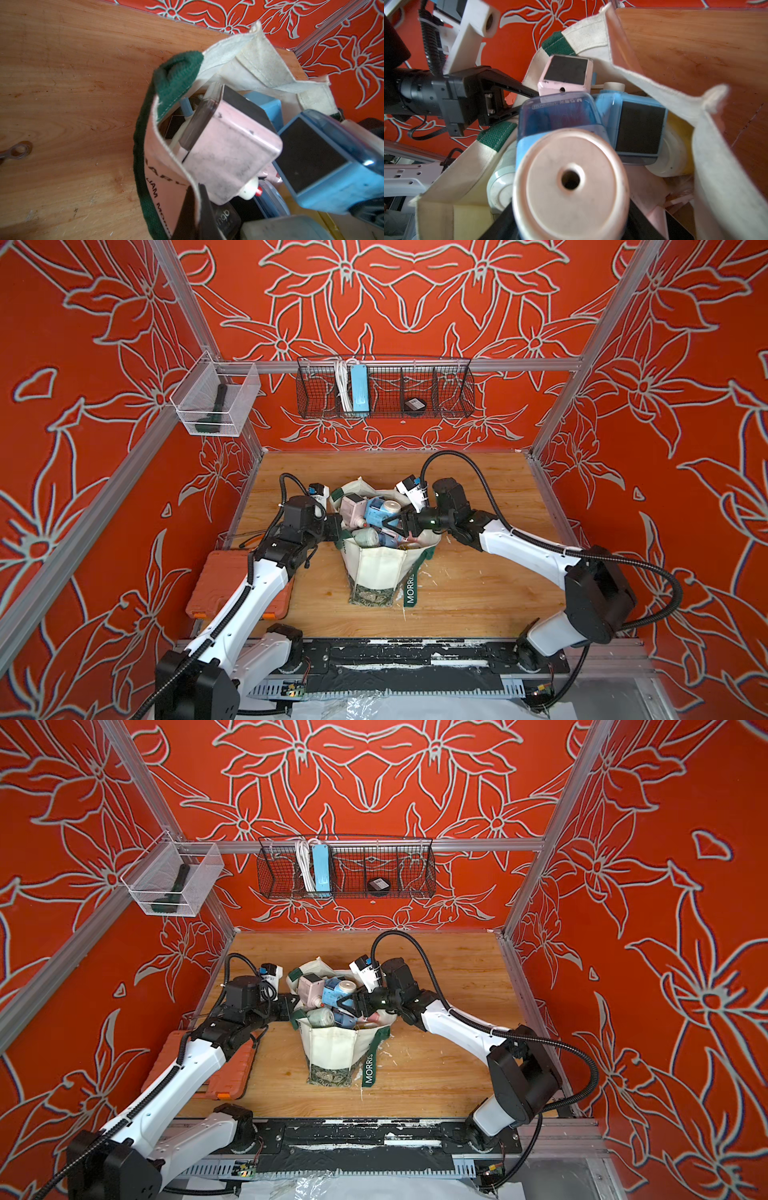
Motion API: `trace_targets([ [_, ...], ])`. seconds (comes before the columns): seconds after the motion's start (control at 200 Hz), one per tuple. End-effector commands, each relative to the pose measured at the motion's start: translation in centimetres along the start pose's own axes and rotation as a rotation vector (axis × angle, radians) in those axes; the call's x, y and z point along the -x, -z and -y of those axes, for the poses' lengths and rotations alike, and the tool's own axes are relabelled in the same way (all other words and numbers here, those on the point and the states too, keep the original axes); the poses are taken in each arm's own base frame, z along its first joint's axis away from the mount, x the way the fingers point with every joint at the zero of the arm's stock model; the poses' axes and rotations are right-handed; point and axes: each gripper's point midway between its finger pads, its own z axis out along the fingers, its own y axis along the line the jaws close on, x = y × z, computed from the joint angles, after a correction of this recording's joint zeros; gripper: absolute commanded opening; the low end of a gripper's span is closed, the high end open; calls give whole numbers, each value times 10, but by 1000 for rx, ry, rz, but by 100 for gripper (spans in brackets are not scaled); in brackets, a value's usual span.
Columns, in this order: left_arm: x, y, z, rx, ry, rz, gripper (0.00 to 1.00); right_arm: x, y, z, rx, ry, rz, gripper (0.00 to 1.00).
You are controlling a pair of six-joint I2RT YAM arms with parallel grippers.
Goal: Take out the pencil sharpeners from the tote bags
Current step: Pick up the pencil sharpener from the canvas bag, then place the pencil sharpener at the center of the board.
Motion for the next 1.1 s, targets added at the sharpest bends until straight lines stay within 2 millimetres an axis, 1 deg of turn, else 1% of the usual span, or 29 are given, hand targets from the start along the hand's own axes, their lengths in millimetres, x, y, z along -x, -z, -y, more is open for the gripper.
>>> trace_targets([
  [0.0,-17,-4,6,-27,-1,-66,0,11,-3,-5,30,-10,32,60],
  [0.1,-17,-4,5,-26,-1,-66,0,12,-1,-2,1,-21,29,54],
  [0.205,-17,-4,5,-22,-1,-63,0,19,12,-3,-58,-30,25,49],
  [0.33,-16,-3,5,-22,-2,-58,0,29,39,-12,-131,-36,-11,44],
  [0.435,-15,-2,5,-19,-2,-54,0,33,65,-14,-224,-43,-53,41],
  [0.551,-13,0,5,-18,-3,-46,0,38,98,-5,-364,-61,-83,40],
  [0.566,-13,0,5,-18,-4,-45,0,36,102,-1,-387,-68,-95,40],
  [0.616,-12,1,6,-19,-3,-42,0,38,118,9,-467,-89,-108,40],
  [0.706,-11,2,6,-18,-3,-35,0,39,149,33,-614,-146,-135,39],
  [0.826,-10,3,4,-6,-2,-29,0,40,183,64,-714,-270,-128,38],
  [0.896,-10,3,3,-1,-3,-29,0,37,198,86,-781,-321,-149,38],
  [0.976,-9,3,3,2,0,-28,0,35,209,114,-876,-341,-209,38],
  [0.991,-9,3,3,1,-1,-27,0,29,212,119,-903,-353,-243,38],
  [1.096,-8,4,2,7,-2,-25,0,21,225,157,-1033,-370,-363,39],
])
